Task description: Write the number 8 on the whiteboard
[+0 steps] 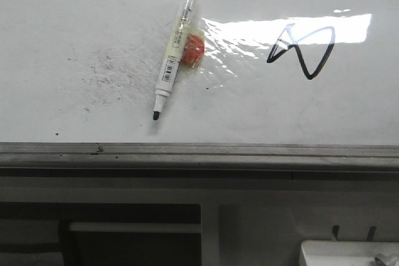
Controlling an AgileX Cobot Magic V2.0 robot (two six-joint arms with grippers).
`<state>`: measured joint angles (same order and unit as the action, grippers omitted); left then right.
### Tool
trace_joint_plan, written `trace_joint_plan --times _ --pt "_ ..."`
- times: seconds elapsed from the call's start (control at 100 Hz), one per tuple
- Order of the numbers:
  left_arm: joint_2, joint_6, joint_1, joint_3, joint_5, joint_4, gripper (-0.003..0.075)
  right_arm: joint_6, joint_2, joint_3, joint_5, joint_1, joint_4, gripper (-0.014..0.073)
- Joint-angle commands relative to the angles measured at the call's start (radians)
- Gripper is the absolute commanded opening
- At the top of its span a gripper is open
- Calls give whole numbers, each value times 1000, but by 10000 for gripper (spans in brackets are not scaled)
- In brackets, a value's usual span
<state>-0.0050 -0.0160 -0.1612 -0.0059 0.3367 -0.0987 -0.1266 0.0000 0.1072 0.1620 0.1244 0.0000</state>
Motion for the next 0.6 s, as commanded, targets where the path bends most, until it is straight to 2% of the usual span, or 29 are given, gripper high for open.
trace_joint_plan --times 0.0,0.13,0.17,0.33,0.43,0.59 --pt "-26 -12 2 38 -36 -15 -20 96 -33 -44 -108 -51 -71 -64" --pt "-26 -12 2 38 -36 -15 -20 99 -31 -134 -138 -75 -71 -64" --pt "-26 -12 2 38 -36 -15 -20 99 -31 -129 -79 -75 -73 -64" --pt "-26 -12 2 38 -36 -15 -20 99 -31 -131 -26 -75 -73 -64" --pt "-26 -12 2 38 -36 -15 -20 99 -31 -131 156 -75 -73 -64" --pt "-26 -12 2 38 -36 -15 -20 99 -31 -131 141 -75 -76 -64"
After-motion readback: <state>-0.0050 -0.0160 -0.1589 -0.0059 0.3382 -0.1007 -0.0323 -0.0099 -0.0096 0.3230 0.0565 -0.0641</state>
